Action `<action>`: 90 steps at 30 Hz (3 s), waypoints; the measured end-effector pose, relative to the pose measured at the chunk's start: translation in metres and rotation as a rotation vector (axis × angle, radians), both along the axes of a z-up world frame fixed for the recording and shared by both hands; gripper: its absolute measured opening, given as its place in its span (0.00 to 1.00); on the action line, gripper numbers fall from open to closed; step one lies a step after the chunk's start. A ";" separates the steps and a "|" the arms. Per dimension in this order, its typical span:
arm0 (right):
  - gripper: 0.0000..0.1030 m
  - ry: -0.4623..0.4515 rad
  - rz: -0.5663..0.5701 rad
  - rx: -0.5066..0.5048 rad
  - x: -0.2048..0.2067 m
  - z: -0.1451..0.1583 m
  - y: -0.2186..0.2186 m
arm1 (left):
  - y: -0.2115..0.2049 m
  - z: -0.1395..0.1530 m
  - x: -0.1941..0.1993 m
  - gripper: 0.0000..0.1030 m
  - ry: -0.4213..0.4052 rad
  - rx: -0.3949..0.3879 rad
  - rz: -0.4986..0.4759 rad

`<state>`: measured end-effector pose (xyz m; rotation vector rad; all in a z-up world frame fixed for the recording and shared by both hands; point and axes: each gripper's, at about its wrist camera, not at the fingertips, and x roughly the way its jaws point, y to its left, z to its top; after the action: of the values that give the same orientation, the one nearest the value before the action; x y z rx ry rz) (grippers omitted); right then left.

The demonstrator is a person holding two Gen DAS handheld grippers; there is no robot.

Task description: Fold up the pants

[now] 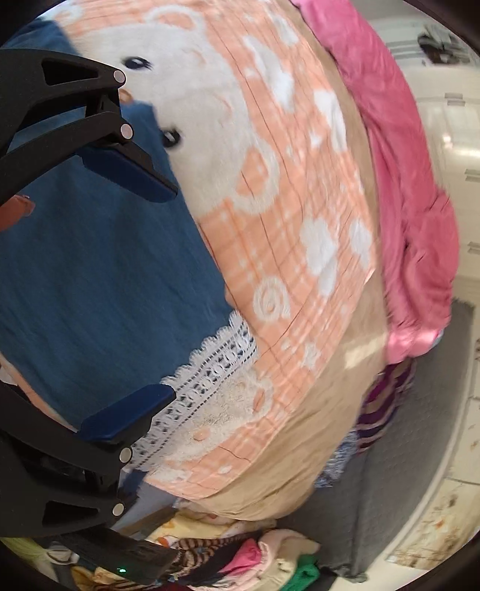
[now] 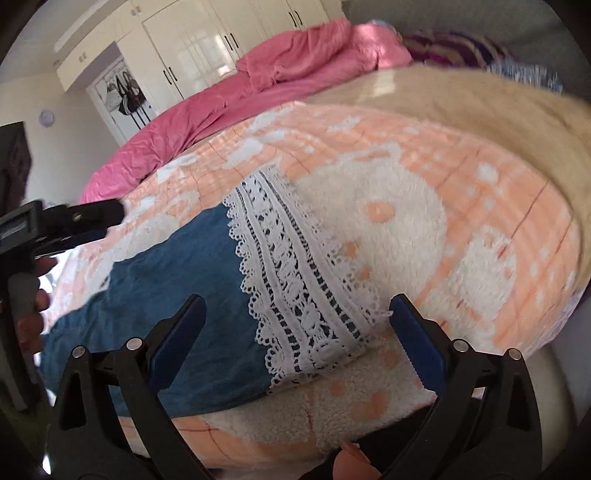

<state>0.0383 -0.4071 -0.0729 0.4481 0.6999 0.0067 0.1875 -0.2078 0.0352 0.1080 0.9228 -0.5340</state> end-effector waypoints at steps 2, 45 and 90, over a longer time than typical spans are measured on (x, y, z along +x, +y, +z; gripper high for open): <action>0.91 -0.005 0.005 0.038 0.000 -0.002 -0.005 | -0.019 -0.004 0.016 0.95 0.010 0.036 -0.029; 0.15 -0.172 0.232 0.213 0.015 0.001 0.011 | -0.039 -0.044 0.086 0.22 0.183 -0.306 -0.214; 0.72 -0.143 0.604 -0.174 0.051 0.065 0.162 | 0.240 -0.073 -0.035 0.79 0.280 -0.610 0.279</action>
<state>0.0891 -0.2450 -0.0078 0.0561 0.6662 0.5383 0.1528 0.0319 -0.0375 -0.6515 0.9890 -0.5561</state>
